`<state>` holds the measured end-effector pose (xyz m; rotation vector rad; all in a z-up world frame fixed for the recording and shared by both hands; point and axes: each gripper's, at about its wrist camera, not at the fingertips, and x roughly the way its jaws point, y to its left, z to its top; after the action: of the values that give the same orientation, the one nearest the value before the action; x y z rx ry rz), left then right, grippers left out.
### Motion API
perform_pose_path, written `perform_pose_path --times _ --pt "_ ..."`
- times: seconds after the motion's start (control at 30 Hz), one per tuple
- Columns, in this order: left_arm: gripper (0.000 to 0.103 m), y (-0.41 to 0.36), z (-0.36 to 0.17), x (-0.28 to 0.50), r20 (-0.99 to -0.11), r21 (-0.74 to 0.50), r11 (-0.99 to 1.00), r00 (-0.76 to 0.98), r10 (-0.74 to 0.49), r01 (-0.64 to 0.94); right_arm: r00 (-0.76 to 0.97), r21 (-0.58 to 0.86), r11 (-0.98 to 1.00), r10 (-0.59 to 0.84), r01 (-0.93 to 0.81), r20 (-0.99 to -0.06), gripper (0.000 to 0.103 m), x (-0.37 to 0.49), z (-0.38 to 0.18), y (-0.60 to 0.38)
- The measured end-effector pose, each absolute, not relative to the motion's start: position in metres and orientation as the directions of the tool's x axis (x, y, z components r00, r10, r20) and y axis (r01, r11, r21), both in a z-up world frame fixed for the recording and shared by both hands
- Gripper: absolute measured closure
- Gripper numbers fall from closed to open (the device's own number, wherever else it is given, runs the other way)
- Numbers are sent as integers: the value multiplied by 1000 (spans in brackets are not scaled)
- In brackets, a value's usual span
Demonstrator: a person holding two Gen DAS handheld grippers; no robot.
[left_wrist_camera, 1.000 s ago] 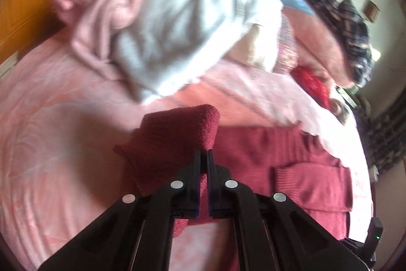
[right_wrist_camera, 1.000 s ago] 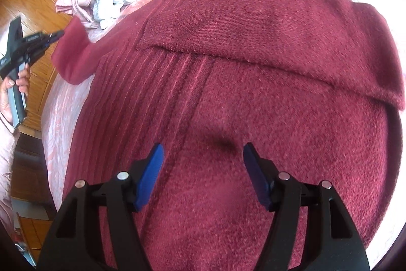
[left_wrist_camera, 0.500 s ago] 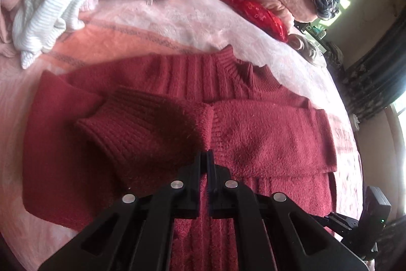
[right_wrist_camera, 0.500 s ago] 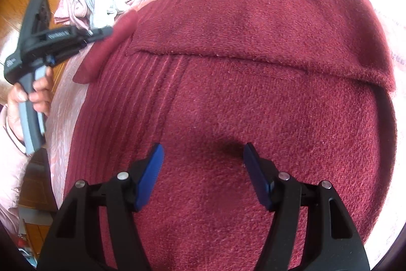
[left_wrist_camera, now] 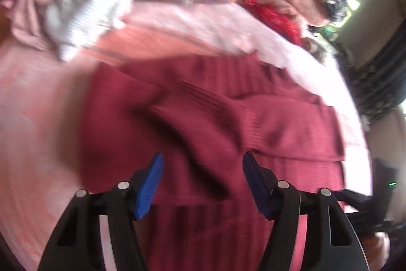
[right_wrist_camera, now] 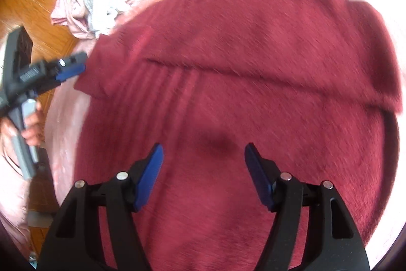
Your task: Fold small clothes
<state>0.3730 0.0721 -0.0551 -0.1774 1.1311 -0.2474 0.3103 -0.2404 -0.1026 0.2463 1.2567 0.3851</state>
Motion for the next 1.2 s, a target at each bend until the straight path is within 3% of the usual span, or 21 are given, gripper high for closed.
perform_pose_path --times 0.07,0.17,0.43,0.47,0.53,0.63,0.87,1.2 --pt "40 93 -64 382 -893 -220 974 392 -220 46 243 392 909 415 -142 -877 36 330 -98 -222" --pt "53 118 -85 398 -921 -178 984 355 -162 -15 213 400 904 425 -153 -880 37 363 -92 -189" --pt "51 122 -107 410 -924 -180 984 345 -166 -8 142 406 909 416 -93 -898 40 439 -112 -131" --pt "49 122 -106 409 -921 -185 983 348 -172 -4 128 427 900 435 -81 -892 43 443 -119 -128" --pt "49 121 -104 407 -917 -196 981 353 -185 6 111 435 897 441 -78 -891 69 450 -128 -121" --pt "49 129 -97 403 -908 -229 973 365 -209 -14 131 423 893 443 -152 -887 92 446 -121 -119" --pt "43 126 -80 396 -885 -260 965 406 -228 -23 207 485 851 521 -201 -828 95 418 -72 -171" --pt "42 63 -88 396 -899 -210 975 378 -221 70 298 363 928 373 -89 -879 95 398 -69 -275"
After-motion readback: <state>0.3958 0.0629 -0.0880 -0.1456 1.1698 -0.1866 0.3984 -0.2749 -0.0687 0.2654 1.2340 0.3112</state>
